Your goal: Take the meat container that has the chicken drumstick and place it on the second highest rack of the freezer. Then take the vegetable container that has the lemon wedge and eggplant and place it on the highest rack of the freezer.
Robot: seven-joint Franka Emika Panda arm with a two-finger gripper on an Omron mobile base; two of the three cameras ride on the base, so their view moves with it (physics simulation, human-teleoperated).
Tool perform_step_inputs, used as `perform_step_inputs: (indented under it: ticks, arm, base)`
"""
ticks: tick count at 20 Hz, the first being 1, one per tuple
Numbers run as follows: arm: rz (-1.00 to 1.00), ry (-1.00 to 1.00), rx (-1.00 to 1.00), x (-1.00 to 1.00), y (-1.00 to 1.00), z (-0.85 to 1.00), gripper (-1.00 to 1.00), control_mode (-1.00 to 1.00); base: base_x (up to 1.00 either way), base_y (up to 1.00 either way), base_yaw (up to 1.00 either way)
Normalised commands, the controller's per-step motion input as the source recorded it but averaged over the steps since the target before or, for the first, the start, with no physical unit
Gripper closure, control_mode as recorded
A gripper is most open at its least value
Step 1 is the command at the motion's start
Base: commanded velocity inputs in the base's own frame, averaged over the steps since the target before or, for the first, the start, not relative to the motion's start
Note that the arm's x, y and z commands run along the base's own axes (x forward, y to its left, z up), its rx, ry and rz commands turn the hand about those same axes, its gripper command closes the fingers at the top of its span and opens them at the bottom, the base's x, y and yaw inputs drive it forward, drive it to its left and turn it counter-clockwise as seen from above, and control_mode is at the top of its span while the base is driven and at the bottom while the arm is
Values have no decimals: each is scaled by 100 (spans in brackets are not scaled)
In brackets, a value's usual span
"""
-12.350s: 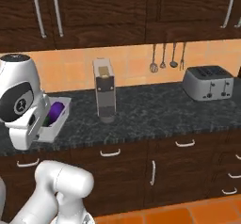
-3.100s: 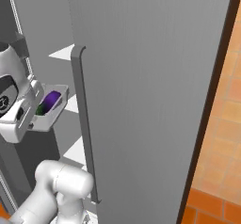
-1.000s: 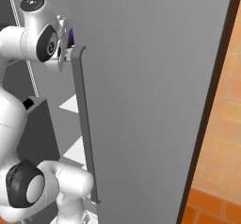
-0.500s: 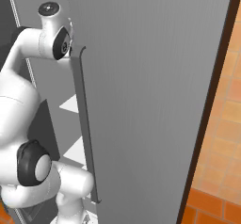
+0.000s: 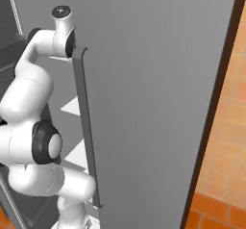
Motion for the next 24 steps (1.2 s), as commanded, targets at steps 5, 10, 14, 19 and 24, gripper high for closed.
perform_step_inputs:
  ticks: [5,10,14,19,24]
  arm:
    - [0,5,0,59,2,-6,100,-100]
    - [0,3,0,53,0,-8,100,-100]
    - [0,0,0,46,1,-13,100,-100]
    - [0,0,0,21,5,-11,100,-100]
    - [0,0,0,0,0,0,100,-100]
  base:
    - [0,0,0]
    - [0,0,0]
    - [0,0,0]
    - [0,0,0]
    - [0,0,0]
